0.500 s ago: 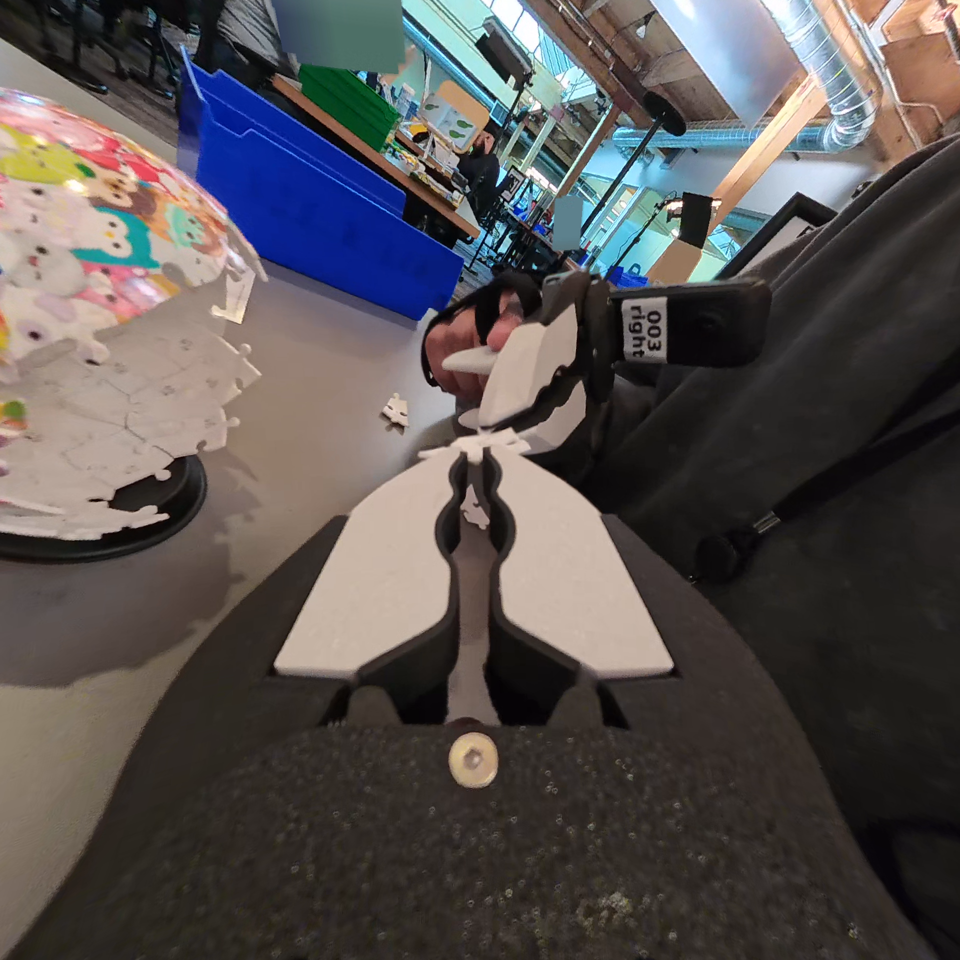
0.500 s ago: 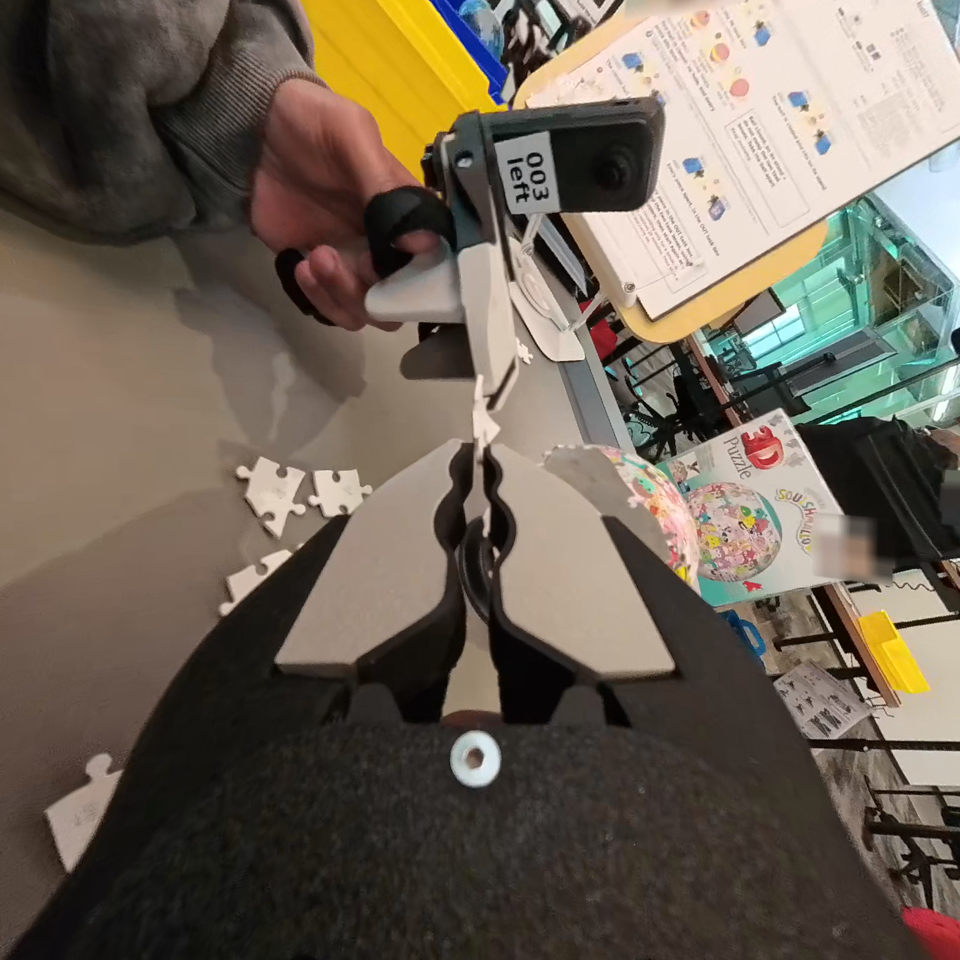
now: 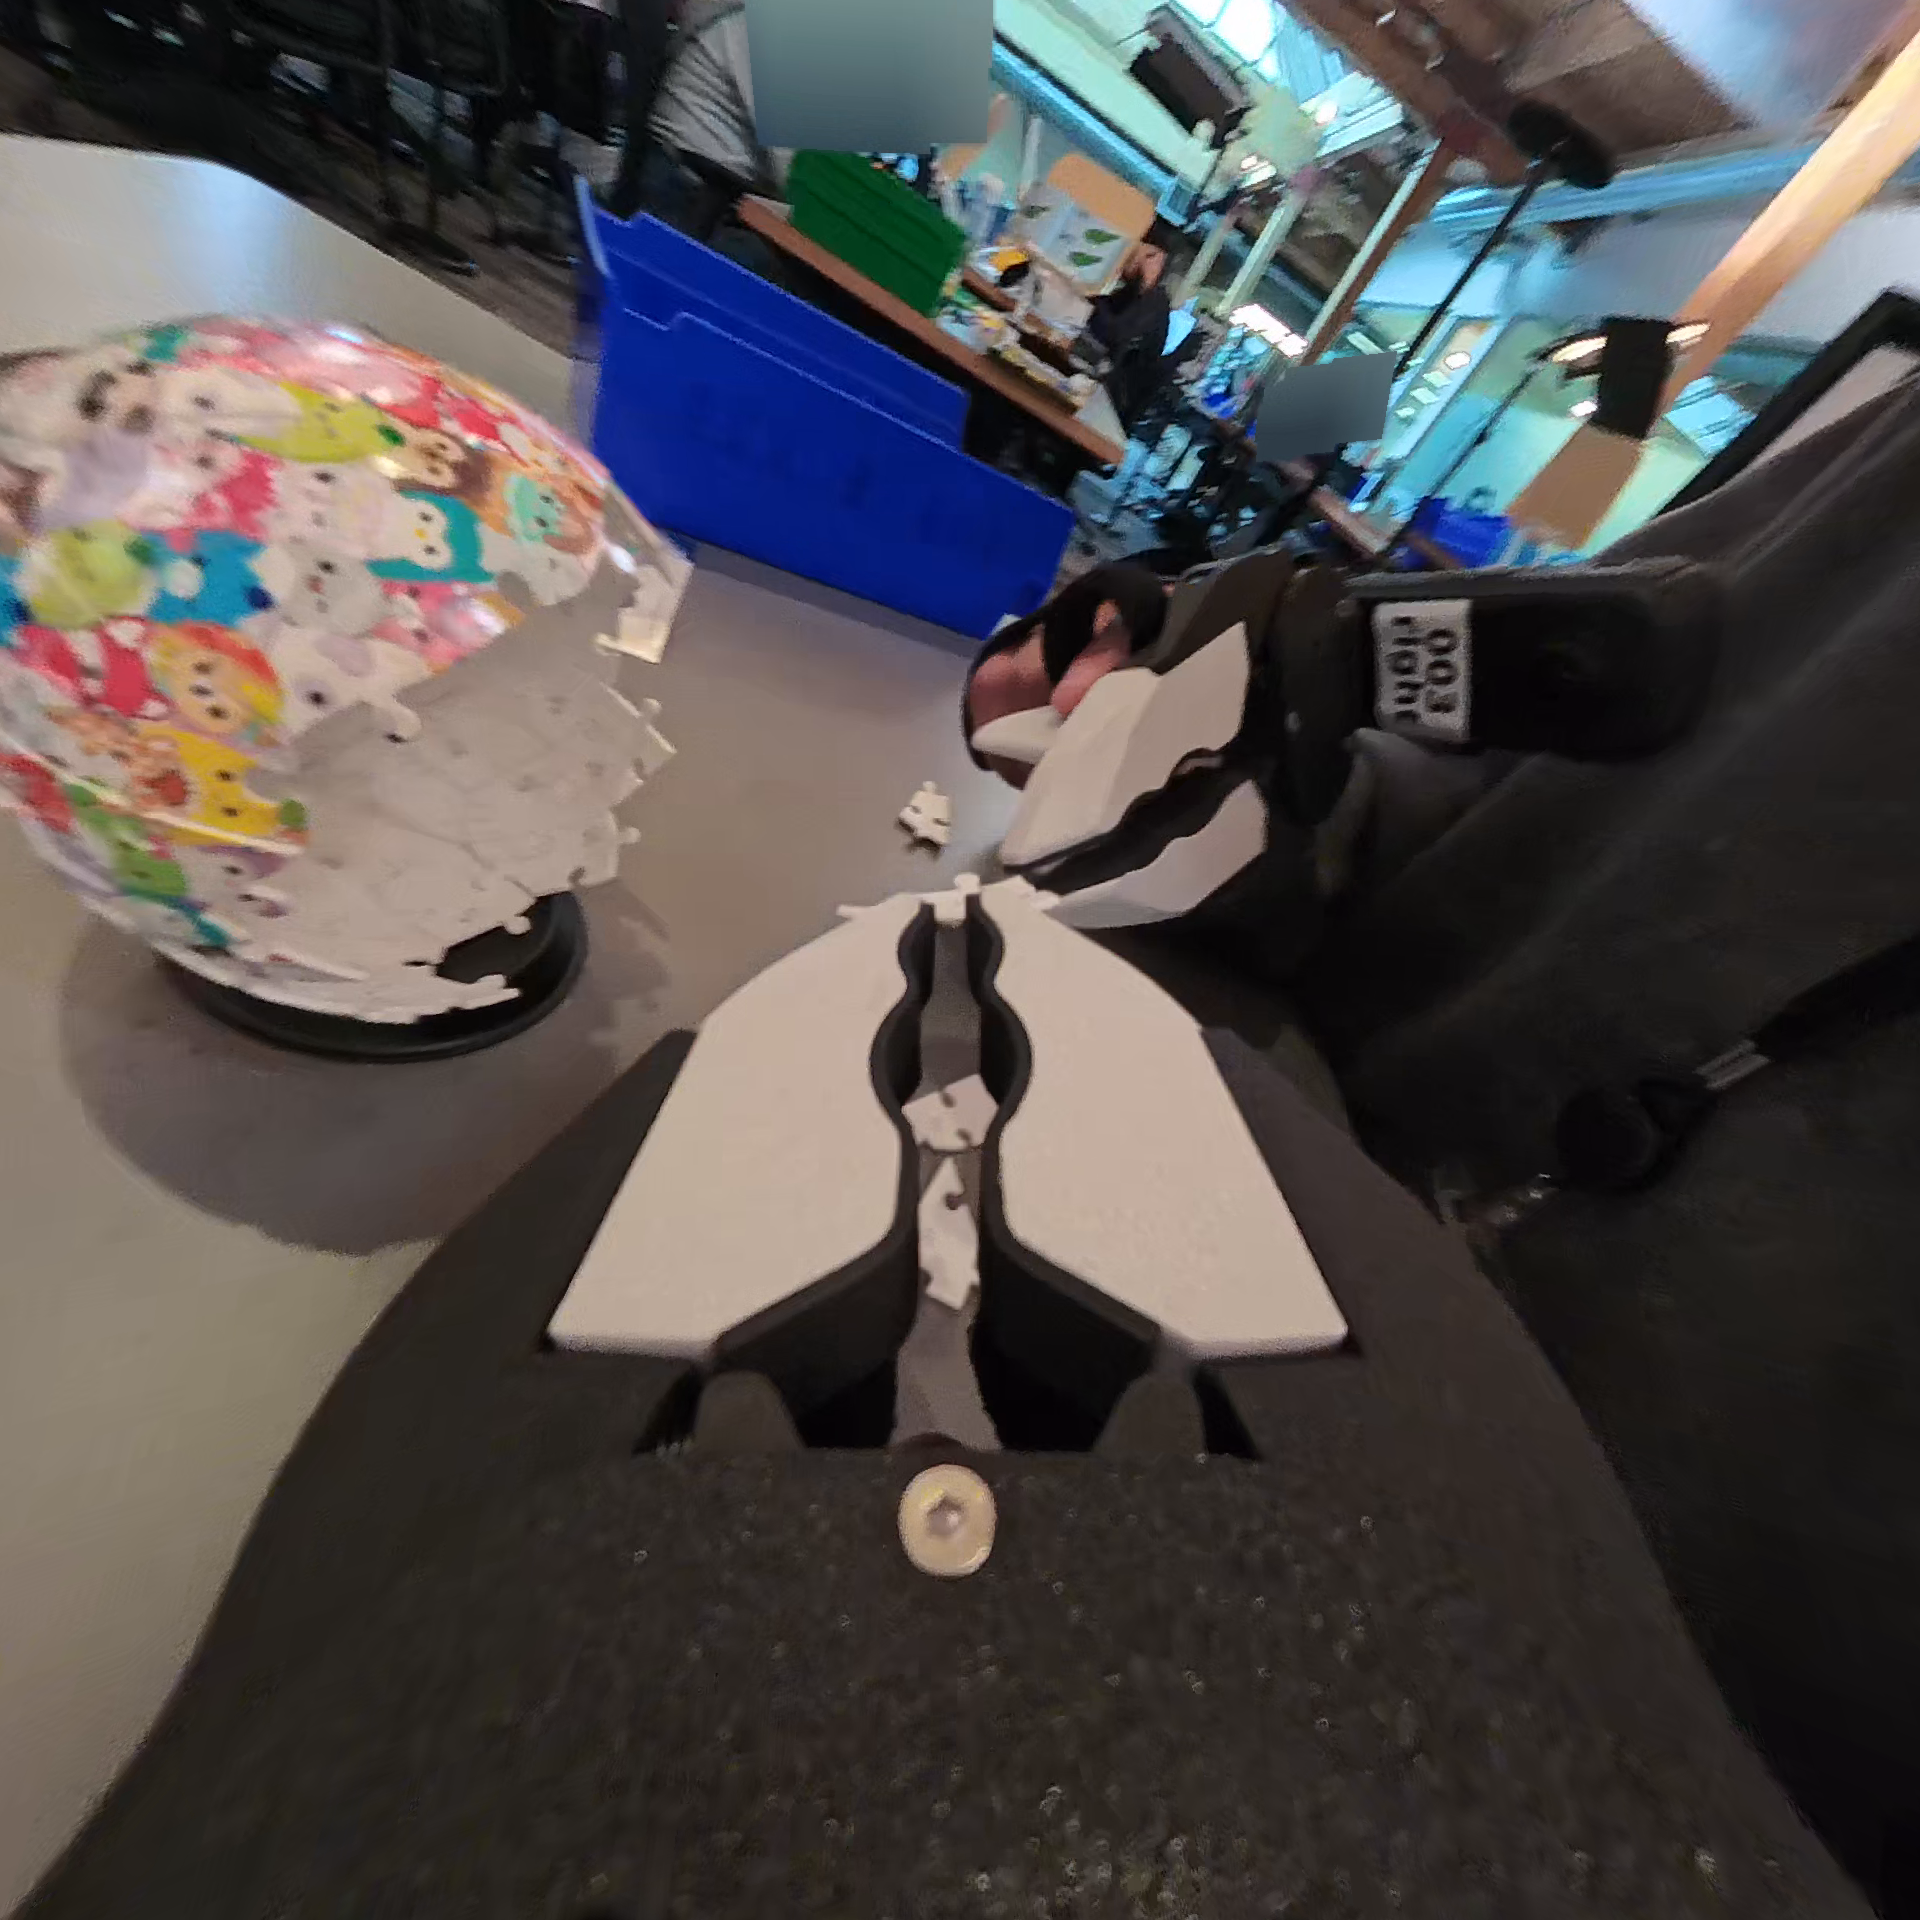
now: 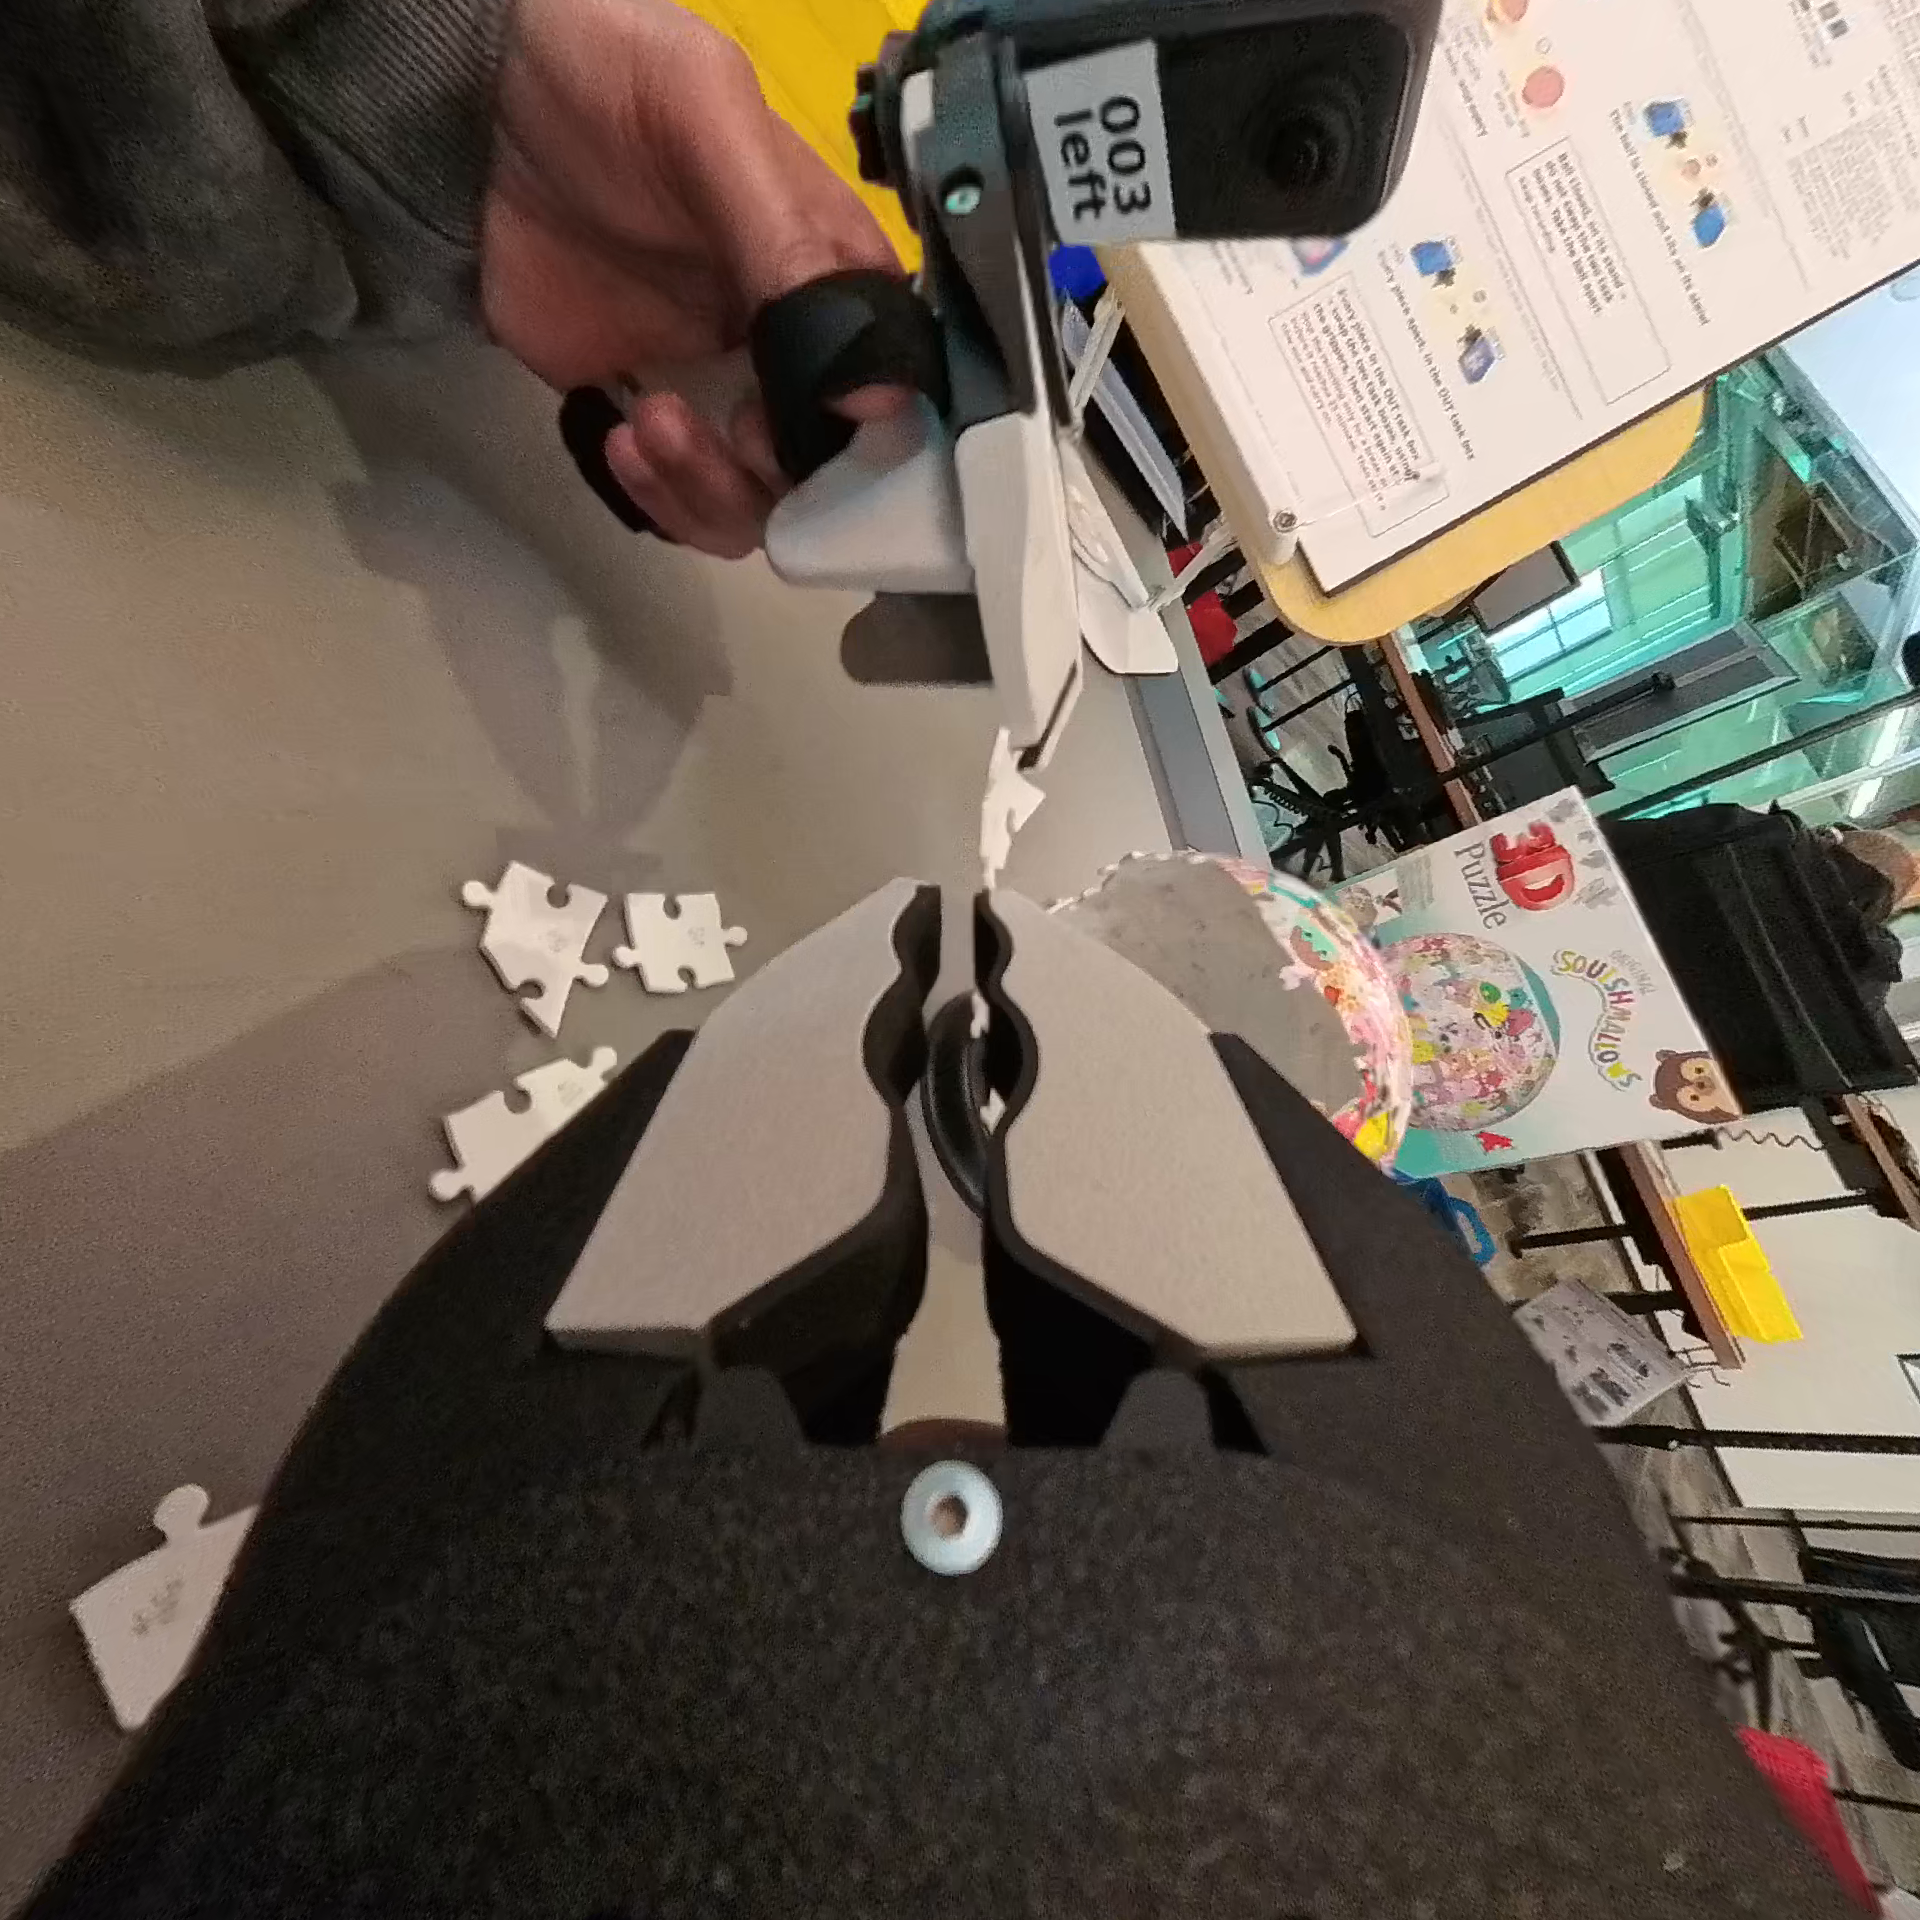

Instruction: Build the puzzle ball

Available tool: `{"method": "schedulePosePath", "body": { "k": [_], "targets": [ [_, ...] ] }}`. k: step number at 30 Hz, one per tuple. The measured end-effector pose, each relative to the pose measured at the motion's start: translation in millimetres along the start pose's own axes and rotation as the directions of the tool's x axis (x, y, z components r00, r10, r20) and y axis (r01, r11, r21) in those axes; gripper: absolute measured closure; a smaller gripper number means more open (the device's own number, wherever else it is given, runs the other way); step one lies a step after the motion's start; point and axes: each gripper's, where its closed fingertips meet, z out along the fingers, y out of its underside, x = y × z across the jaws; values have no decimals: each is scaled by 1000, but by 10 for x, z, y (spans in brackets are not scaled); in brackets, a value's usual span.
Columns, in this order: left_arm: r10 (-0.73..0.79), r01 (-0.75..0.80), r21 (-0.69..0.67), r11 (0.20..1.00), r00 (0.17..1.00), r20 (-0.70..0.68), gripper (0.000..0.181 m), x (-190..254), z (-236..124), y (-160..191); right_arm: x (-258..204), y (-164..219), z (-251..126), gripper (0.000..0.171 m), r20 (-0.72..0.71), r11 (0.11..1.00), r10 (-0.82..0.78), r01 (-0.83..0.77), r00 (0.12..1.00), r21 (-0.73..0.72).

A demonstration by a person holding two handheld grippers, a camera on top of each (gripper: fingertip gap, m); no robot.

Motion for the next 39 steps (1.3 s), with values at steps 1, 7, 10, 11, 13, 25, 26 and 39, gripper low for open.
{"method": "schedulePosePath", "body": {
  "k": [1, 7, 10, 11, 13, 25, 26, 39],
  "targets": [
    [22, -22, -3, 1000, 999, 40, 176, -24, -11, -7, 20, -12, 0, 165, -9, 1000, 13, -13, 1000, -1],
    [118, -110, -47, 993, 970, 212, 176, -68, 48, 7, 52, -99, 83, 163, -52, 998, 56, -57, 997, -11],
    [145, -130, -77, 989, 954, 262, 176, -72, 96, 20, 52, -64, 130, 168, -64, 998, 51, -54, 997, -40],
    [152, -133, -82, 988, 947, 284, 176, -84, 99, 18, 49, -30, 143, 168, -63, 997, 55, -58, 997, -55],
    [156, -136, -85, 987, 936, 314, 176, -97, 104, 17, 64, 39, 153, 169, -72, 994, 61, -67, 995, -83],
    [134, -120, -60, 991, 919, 370, 177, -84, 147, 51, 67, 235, 189, 169, -83, 980, 10, -26, 996, -197],
    [131, -117, -59, 991, 922, 365, 177, -75, 148, 51, 63, 232, 183, 169, -86, 980, -1, -16, 996, -197],
    [-26, 31, -43, 999, 992, 121, 145, 157, 67, 157, -21, 84, 30, 169, -39, 999, -14, 12, 999, -50]
  ]
}}
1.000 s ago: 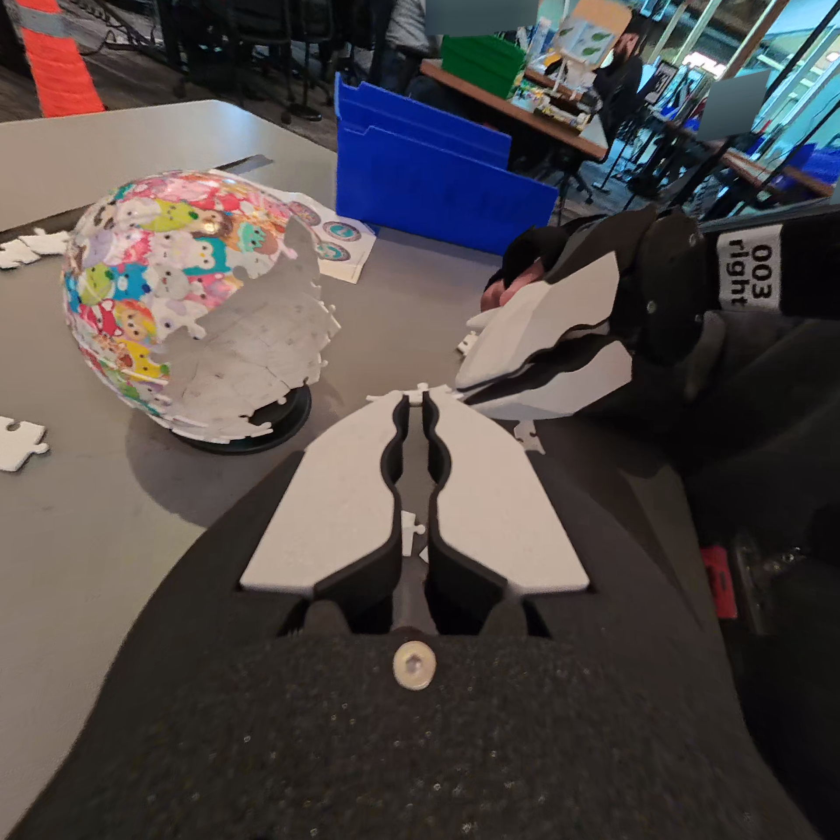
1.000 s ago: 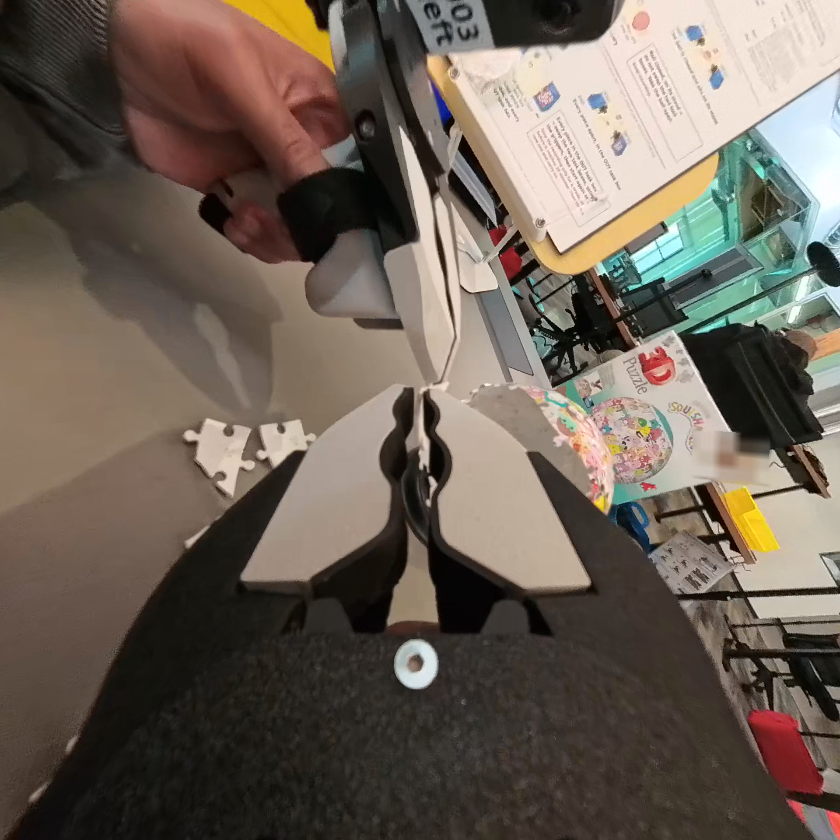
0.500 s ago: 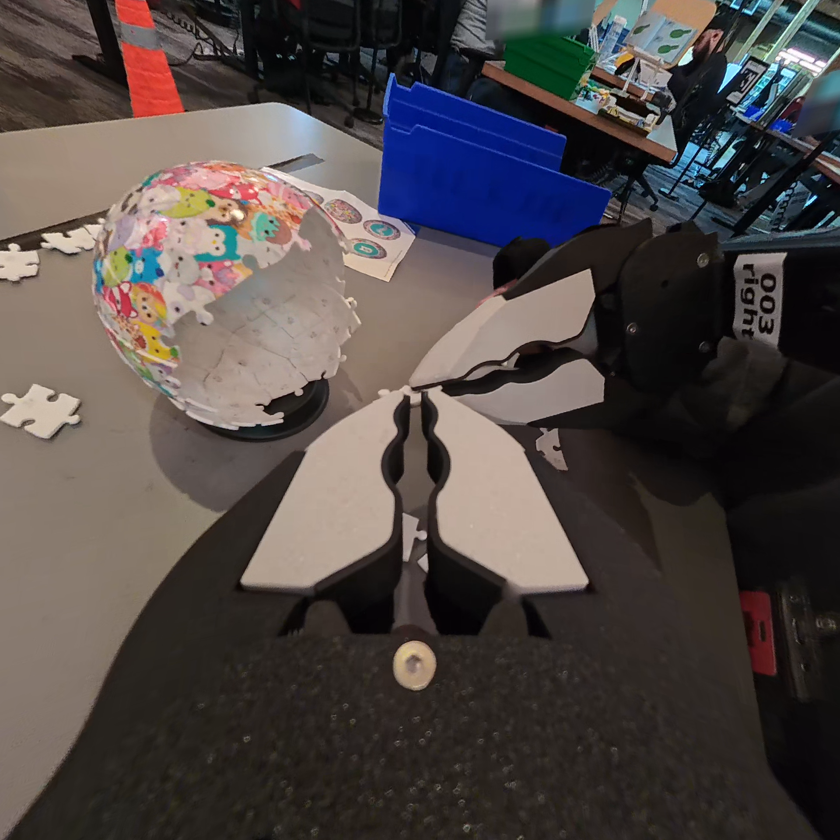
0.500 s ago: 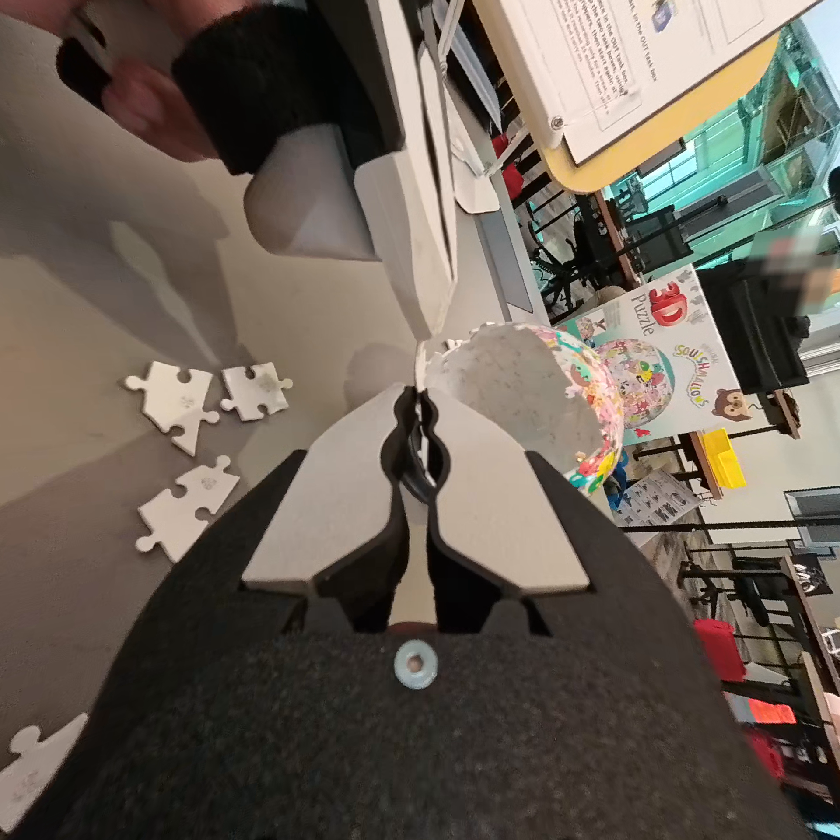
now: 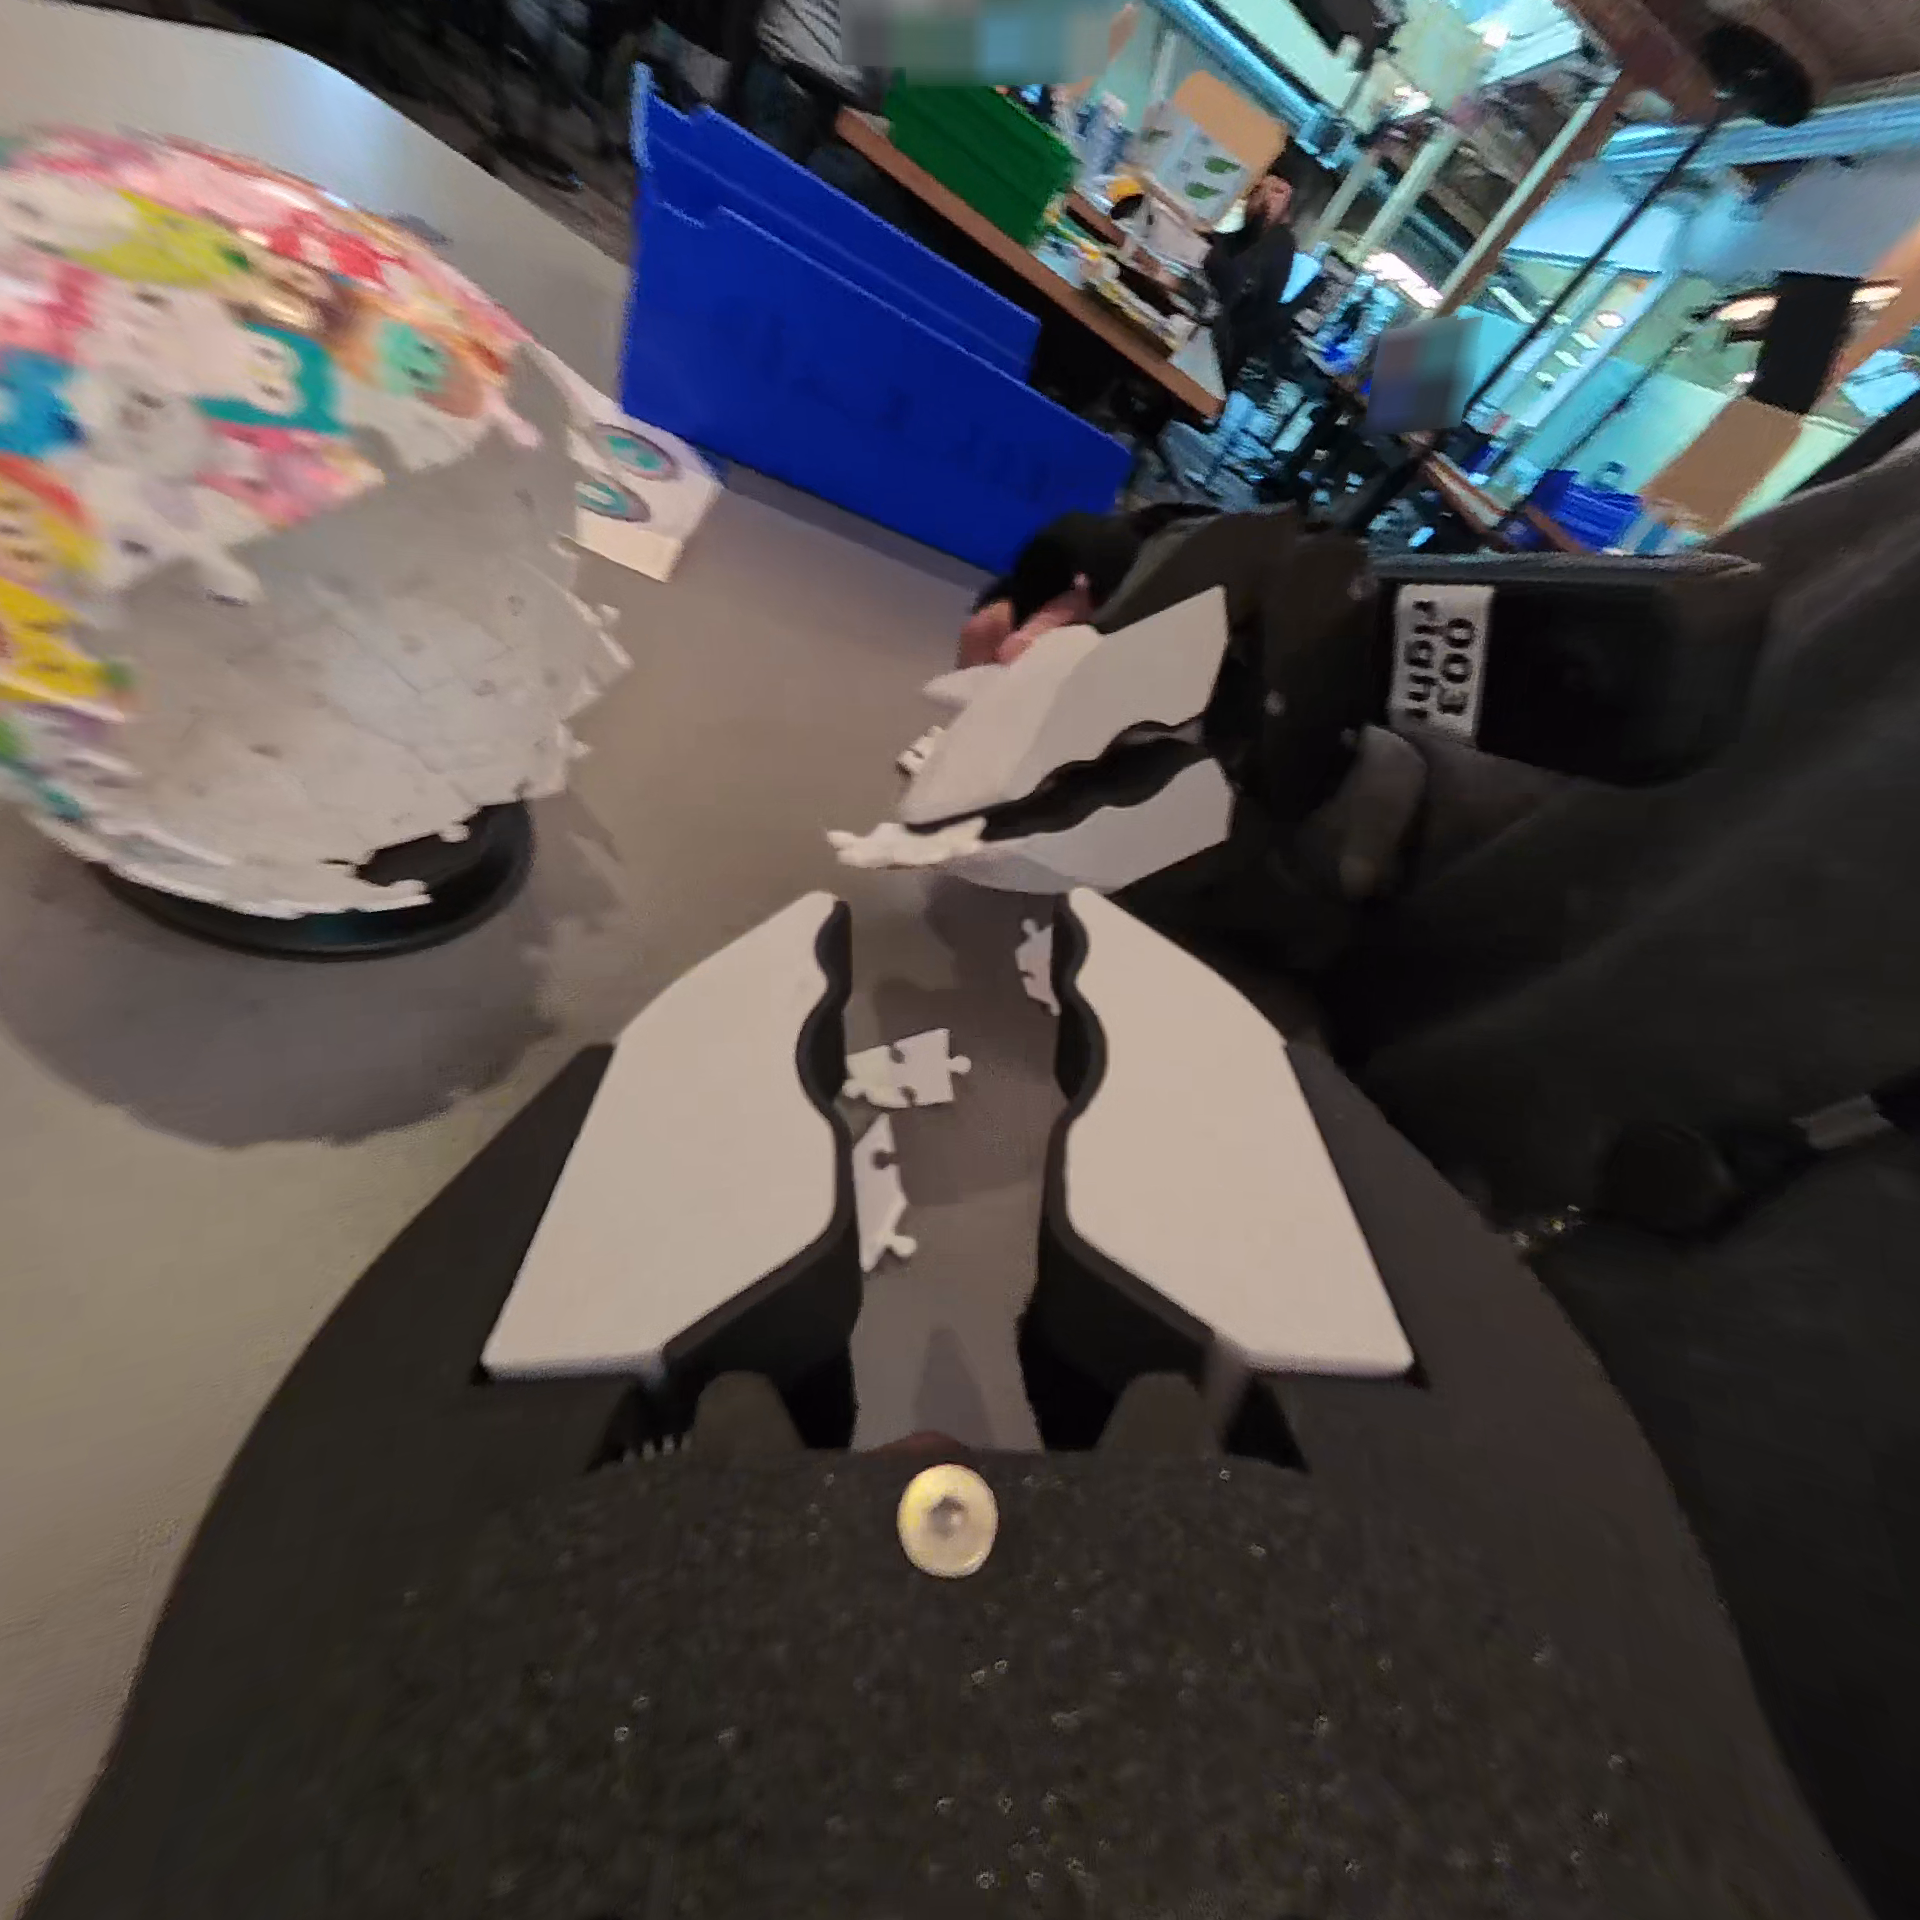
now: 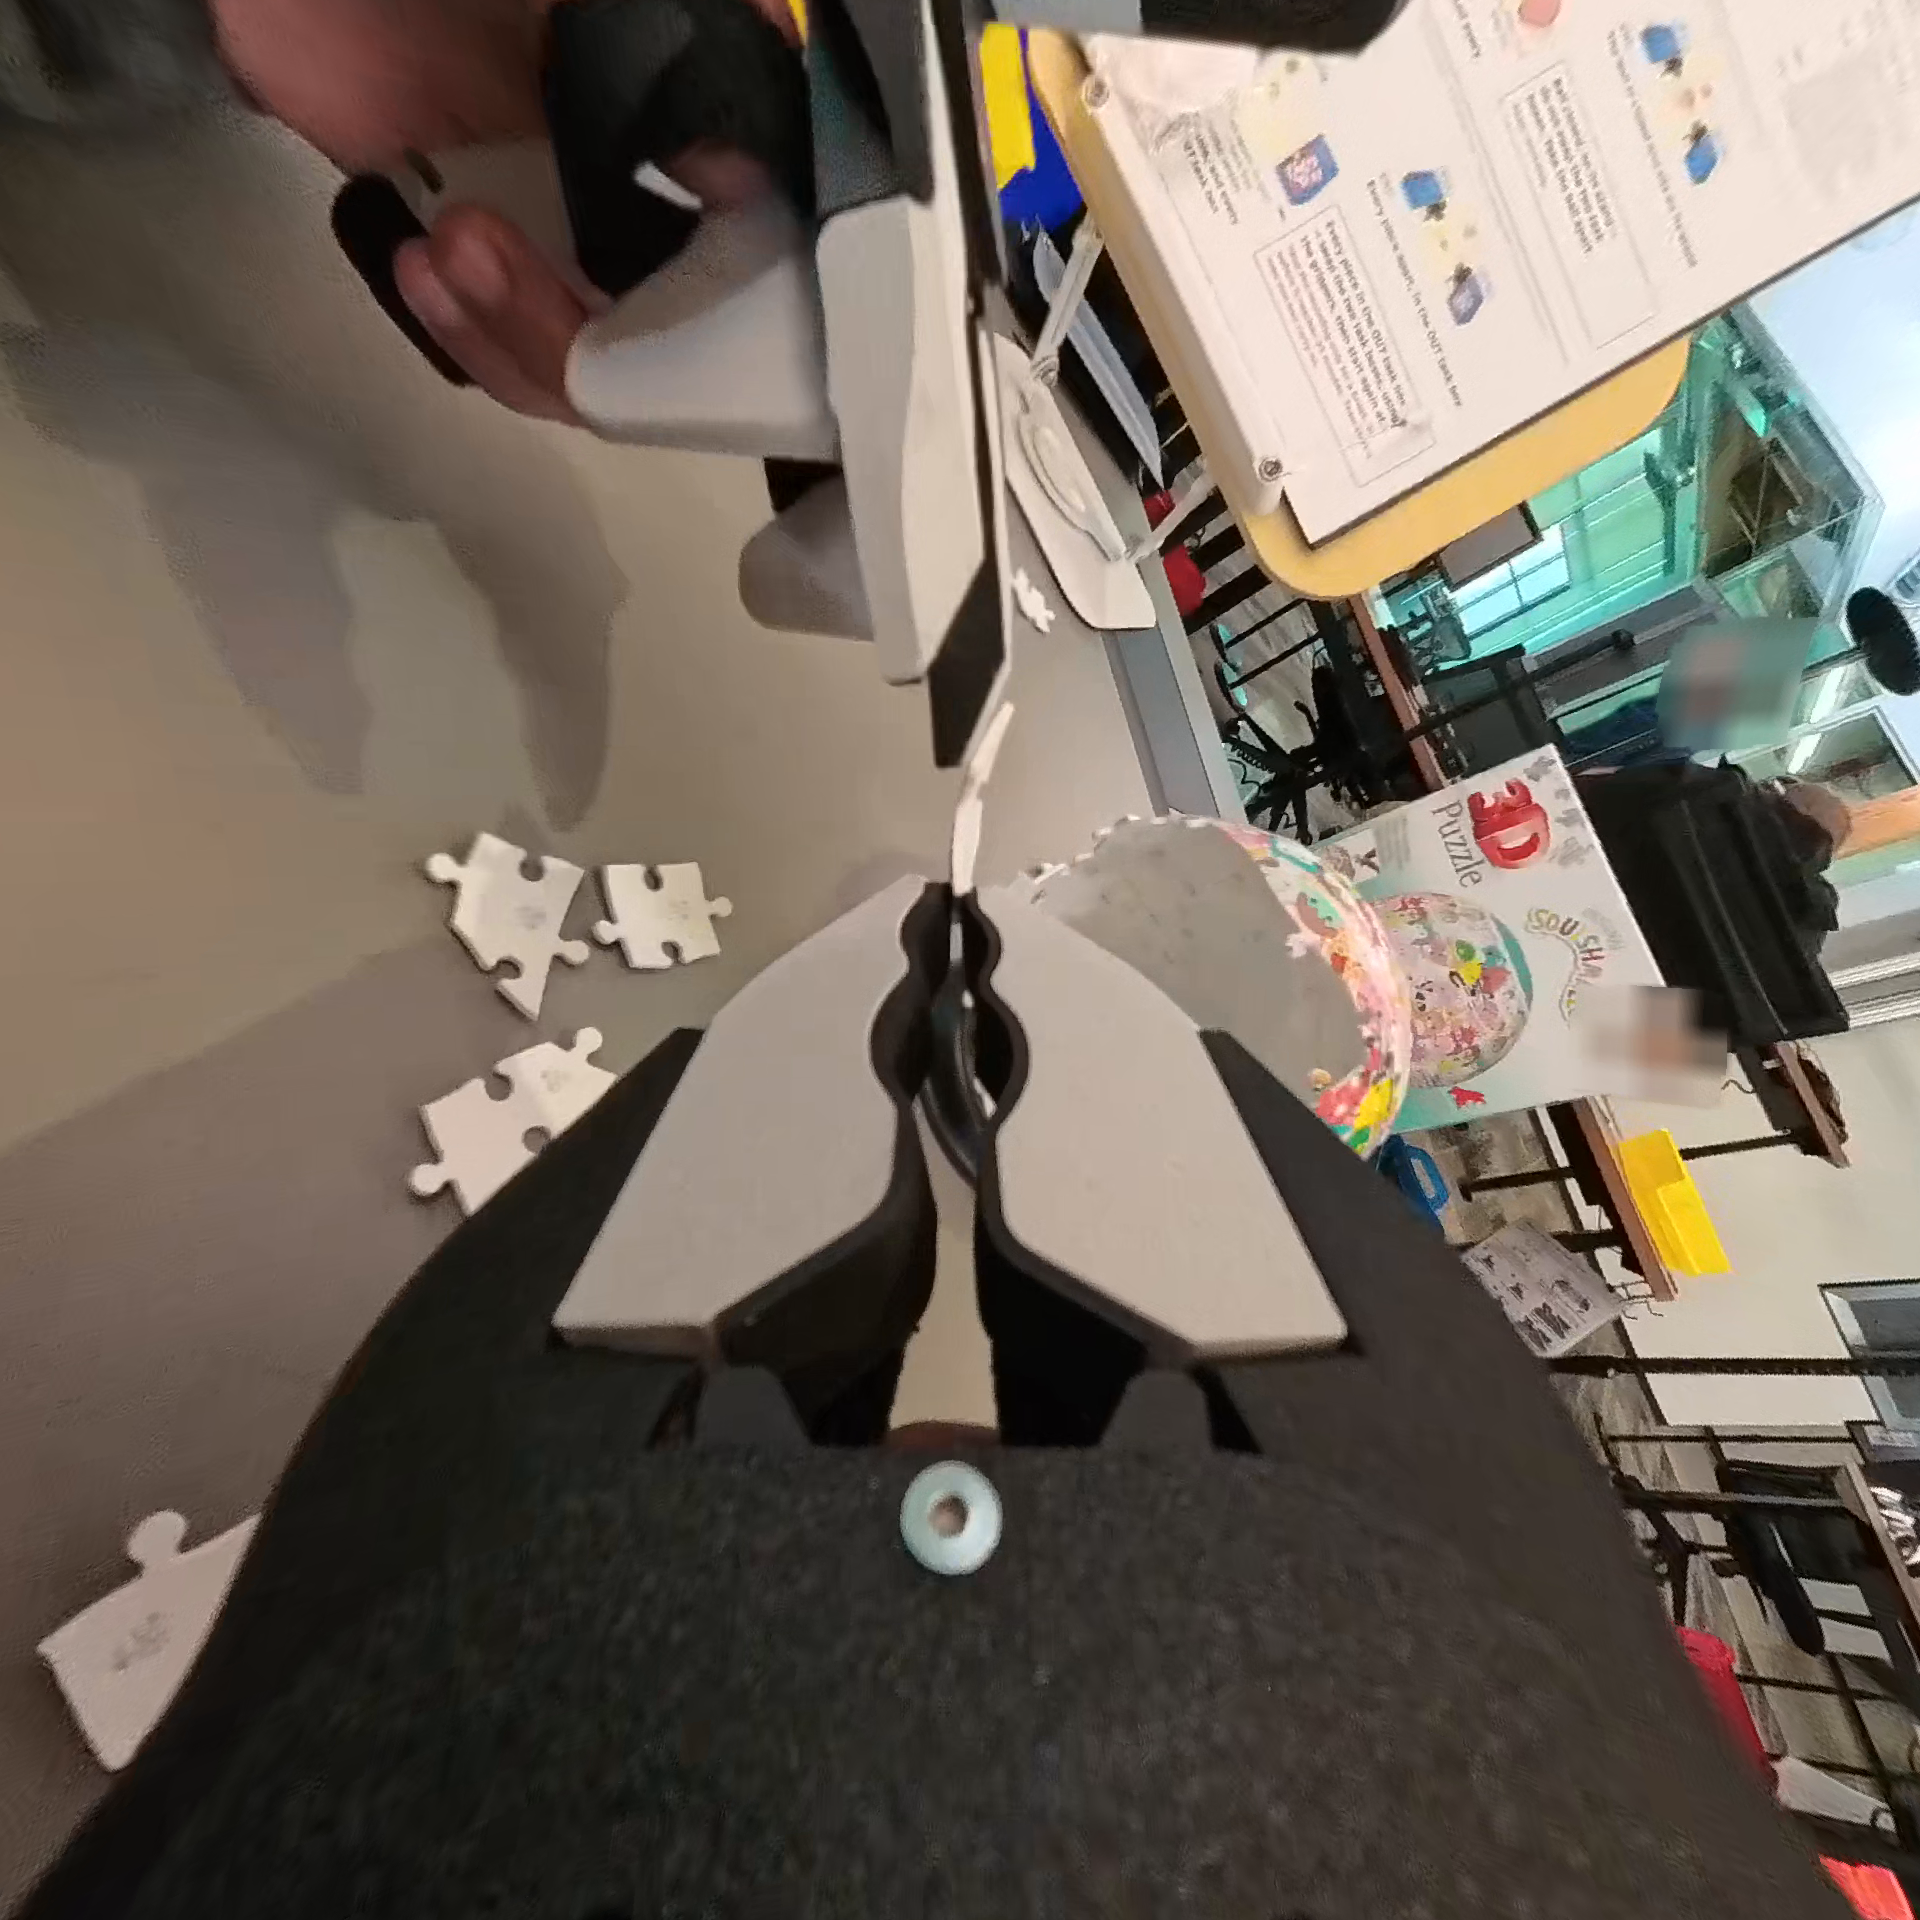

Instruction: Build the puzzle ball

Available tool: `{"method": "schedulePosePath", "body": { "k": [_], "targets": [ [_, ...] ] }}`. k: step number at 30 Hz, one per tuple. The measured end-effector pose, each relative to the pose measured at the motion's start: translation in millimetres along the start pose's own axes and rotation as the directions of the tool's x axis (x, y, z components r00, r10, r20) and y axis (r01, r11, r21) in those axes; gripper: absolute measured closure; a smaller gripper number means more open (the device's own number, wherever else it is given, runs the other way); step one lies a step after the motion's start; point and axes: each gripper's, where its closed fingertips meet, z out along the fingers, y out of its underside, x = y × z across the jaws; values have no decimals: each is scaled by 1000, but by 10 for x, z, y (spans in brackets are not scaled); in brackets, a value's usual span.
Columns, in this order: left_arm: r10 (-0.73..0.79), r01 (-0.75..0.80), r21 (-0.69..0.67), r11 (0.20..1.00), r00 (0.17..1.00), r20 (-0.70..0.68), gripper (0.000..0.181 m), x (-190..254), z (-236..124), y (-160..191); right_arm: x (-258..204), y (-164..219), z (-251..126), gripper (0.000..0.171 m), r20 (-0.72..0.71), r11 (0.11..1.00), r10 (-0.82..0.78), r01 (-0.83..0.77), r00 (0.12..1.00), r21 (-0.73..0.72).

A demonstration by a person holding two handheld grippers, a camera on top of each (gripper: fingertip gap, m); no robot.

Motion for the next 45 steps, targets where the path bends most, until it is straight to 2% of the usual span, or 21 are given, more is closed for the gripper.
{"method": "schedulePosePath", "body": {
  "k": [6, 10, 13, 19, 30, 35, 41, 45],
  "targets": [
    [-33, 29, -59, 998, 997, -67, 152, 92, 102, 113, -70, -39, -3, 169, 30, 1000, -24, 24, 999, 16],
    [-26, 20, -77, 997, 997, -79, 175, 125, 109, 144, -103, -28, 7, 169, 41, 999, -36, 35, 999, 9],
    [-16, 10, -81, 997, 997, -71, 181, 130, 104, 144, -129, -4, 20, 169, 46, 998, -62, 63, 997, -9],
    [0, -4, -70, 998, 998, -57, 181, 122, 75, 120, -88, 12, 21, 169, 20, 997, -71, 71, 997, -29],
    [-58, 58, 9, 998, 997, -57, 134, 47, 35, 17, -16, -46, -25, 169, -9, 1000, -17, 17, 1000, 21],
    [-40, 43, 27, 999, 995, -92, 130, 120, 5, -25, 8, -131, -66, 169, -27, 998, -26, 27, 999, 58],
    [-28, 31, 17, 999, 987, -159, 134, 240, -11, -23, -46, -225, -95, 169, -16, 993, -52, 54, 998, 101],
    [-39, 40, 3, 999, 987, -156, 140, 229, 5, 0, -148, -238, -79, 169, 9, 988, -115, 114, 993, 102]
  ]
}}
